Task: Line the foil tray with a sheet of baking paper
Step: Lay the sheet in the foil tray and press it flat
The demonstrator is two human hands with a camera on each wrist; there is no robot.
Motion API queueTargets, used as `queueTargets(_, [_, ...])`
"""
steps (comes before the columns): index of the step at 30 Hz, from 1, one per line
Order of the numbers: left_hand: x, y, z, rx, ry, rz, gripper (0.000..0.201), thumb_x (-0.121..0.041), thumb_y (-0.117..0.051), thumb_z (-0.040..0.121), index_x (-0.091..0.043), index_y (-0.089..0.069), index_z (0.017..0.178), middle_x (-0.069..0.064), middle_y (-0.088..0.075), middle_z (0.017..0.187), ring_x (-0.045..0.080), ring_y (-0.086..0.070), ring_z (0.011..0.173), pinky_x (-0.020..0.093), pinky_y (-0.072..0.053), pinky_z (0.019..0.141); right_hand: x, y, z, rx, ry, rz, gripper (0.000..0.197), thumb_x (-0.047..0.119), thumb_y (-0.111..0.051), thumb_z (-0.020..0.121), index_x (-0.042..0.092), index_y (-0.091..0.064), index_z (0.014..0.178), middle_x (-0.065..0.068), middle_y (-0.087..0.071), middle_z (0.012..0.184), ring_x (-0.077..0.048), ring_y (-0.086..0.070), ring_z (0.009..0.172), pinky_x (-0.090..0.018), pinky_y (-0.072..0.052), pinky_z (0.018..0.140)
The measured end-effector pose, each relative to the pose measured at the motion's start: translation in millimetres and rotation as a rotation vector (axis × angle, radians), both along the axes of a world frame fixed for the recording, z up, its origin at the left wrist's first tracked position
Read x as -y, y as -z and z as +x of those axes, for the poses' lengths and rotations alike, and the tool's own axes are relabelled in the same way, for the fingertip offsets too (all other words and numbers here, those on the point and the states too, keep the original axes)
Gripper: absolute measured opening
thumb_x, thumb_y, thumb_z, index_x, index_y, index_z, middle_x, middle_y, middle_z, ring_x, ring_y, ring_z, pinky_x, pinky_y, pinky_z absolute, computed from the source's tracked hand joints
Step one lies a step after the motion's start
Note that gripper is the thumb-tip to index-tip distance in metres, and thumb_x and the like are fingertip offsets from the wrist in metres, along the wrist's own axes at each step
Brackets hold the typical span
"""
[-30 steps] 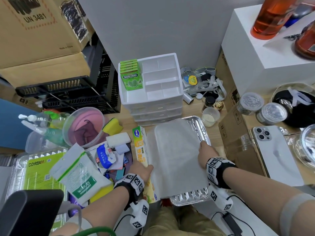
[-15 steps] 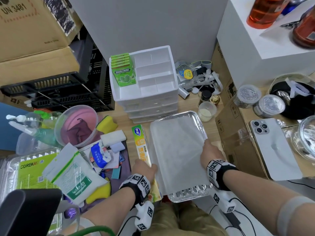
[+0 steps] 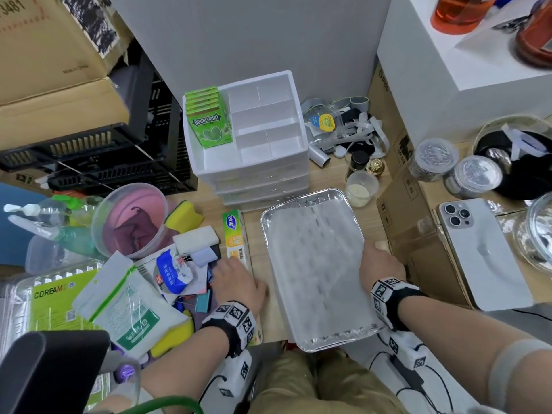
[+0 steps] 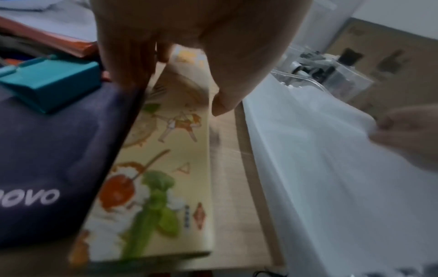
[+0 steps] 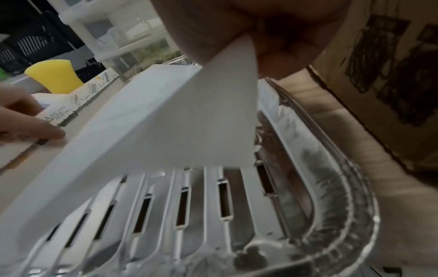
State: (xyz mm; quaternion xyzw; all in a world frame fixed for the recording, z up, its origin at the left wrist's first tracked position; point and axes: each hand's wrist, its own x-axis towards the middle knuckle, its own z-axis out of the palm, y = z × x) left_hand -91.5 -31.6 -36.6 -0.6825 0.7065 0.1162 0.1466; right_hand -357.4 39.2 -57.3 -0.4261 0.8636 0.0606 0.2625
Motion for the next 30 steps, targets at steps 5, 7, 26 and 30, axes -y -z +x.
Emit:
queueTargets(5, [-7.8,-0.9,-30.9,-0.153,0.599,0.001,0.041,-0.025,-0.051,0.079,-0.010,-0.049,0.117,0.013,-0.048,0.122,0.033,-0.043,0.116,0.042,-0.038,0.103,3.5,0.3,-0.2,-0.055,-0.069,-0.004,0.040,0.001,-0.044,0.082,0.014,-0.039,0.119,-0.011,-0.069,0.095,-0.034,-0.068,0.084,-0.034,-0.044,0.063])
queueTargets(7, [-6.9,9.9,-39.9,-0.096,0.674,0.066,0.056,-0.021,-0.049,0.086,-0.004,-0.037,0.138,0.020,-0.034,0.147,0.039,-0.025,0.139,0.047,-0.018,0.120,4.2,1.3,-0.5,-0.074,-0.105,-0.006,0.040,0.000,-0.044,0.083,0.013,-0.039,0.120,-0.009,-0.069,0.093,-0.032,-0.068,0.082,-0.033,-0.044,0.062])
queueTargets(26, [14.0,45.0,-46.7,0.045,0.743,0.191,0.103,-0.069,-0.048,0.083,-0.010,-0.001,0.154,0.022,-0.002,0.163,0.041,0.003,0.149,0.057,-0.002,0.122,33.3,-4.9,9.4,0.037,0.117,-0.213,0.033,0.041,-0.045,0.093,0.014,-0.055,0.107,-0.005,-0.062,0.108,-0.029,-0.048,0.110,-0.044,-0.034,0.092])
queueTargets(30, [18.5,40.6,-44.7,0.051,0.733,0.191,0.108,-0.071,-0.056,0.075,-0.018,-0.004,0.153,0.023,-0.016,0.157,0.046,-0.007,0.145,0.059,-0.004,0.120,50.1,-2.8,5.5,0.084,0.253,-0.304,0.017,0.028,-0.047,0.094,0.016,-0.058,0.097,-0.007,-0.067,0.096,-0.032,-0.055,0.103,-0.043,-0.037,0.092])
